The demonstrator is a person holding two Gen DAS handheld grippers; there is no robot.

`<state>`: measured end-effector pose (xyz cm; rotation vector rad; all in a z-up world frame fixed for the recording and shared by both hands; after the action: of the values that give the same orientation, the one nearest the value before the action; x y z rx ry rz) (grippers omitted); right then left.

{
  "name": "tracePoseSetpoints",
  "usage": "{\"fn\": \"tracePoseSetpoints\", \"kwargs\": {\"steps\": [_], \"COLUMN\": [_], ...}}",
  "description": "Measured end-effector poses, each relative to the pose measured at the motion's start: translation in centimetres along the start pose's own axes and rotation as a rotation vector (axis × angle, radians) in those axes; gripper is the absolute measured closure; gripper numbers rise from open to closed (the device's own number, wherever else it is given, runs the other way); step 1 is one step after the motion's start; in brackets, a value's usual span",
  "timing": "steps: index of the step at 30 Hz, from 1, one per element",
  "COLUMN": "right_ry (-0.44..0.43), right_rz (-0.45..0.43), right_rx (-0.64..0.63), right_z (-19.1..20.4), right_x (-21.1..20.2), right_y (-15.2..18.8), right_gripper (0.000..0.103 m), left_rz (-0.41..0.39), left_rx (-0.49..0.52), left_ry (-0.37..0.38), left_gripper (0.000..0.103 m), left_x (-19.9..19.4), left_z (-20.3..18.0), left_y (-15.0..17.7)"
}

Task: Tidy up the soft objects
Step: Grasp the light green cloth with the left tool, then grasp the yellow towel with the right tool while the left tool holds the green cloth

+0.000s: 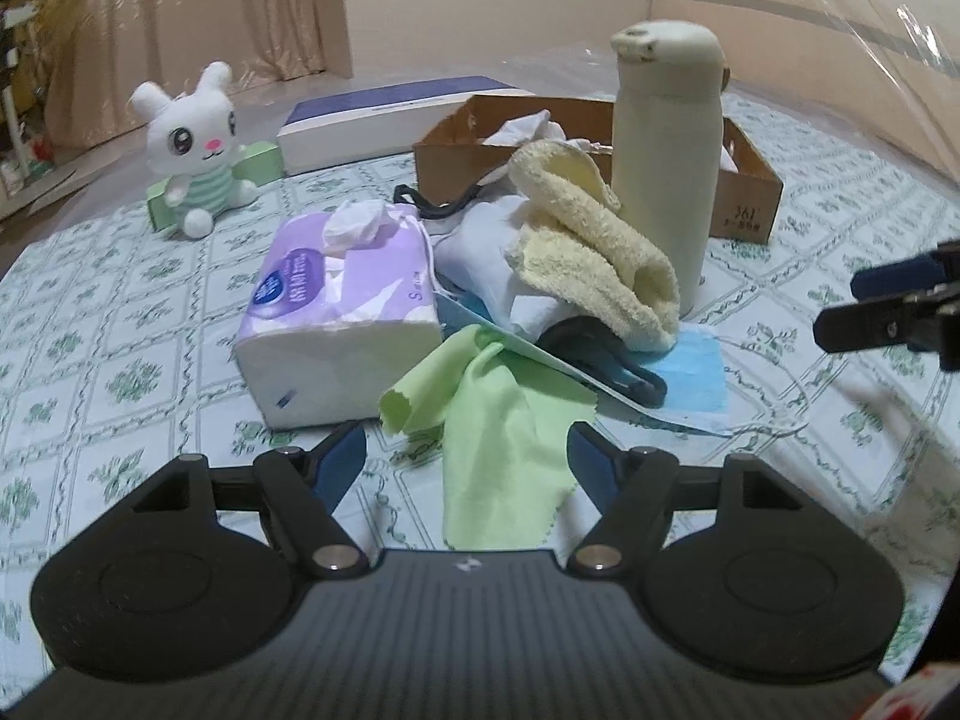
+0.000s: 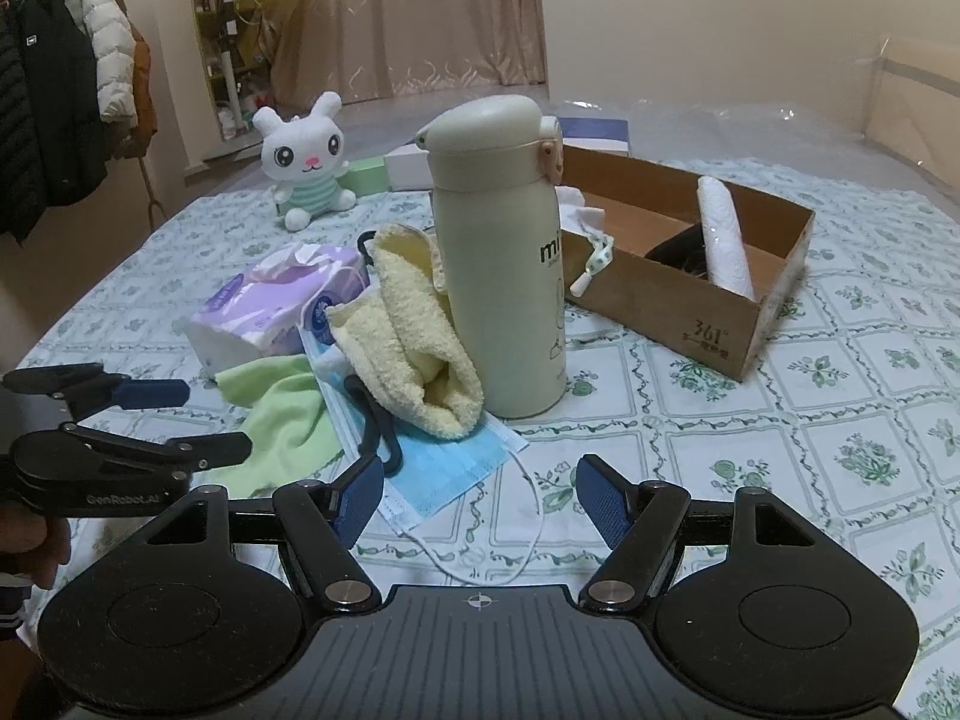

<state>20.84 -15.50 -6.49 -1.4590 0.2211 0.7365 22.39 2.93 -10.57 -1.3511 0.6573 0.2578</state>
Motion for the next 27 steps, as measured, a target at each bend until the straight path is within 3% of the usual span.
{"fn": "tracePoseSetpoints", "kwargs": {"steps": [5,14,18,21,27], "right_ry": [0.000,-0.005,-0.009,-0.016,-0.040], "right_rz": [0.014,0.032,0.035,0.033,0.011], "right_rx": [-0.001,-0.006,-0.011,-0.017,-0.036], "right_z": [-0.2,-0.3,-0.1,0.2,1.5], "right_x": [1.3,3.1,3.5,3.8,4.0], "right_y": [0.0,0.1,0.0,-0.1,-0.7], "right_gripper": [0.032,0.032,0.032,0.032,0.032], "left_rz": [0.011,0.043,0.053,0.052,0.018], "left_rx": [0.031,0.069,0.063,0.048,0.011], "left_ry": [0.013,0.041,0.050,0.058,0.038], "left_gripper": [0.037,0.063,0.087,0.098,0.099], "left_x": [1.8,4.3,4.9,4.8,2.9], "left_z": [0.0,-0.6,-1.1,-1.2,-0.3], "left_y": [0.1,0.2,0.4,0.4,-0.3]}}
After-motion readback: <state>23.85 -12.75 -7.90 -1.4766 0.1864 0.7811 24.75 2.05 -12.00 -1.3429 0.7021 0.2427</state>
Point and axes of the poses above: each gripper's, at about its wrist camera, not at the fingertips, and x roughly the way its jaws point, z to its left, y to its underside, the point moved 9 cm from there along x, roughly the way its jaws point, and after that the axes turned 5 degrees about -z, right-handed, at the moved point
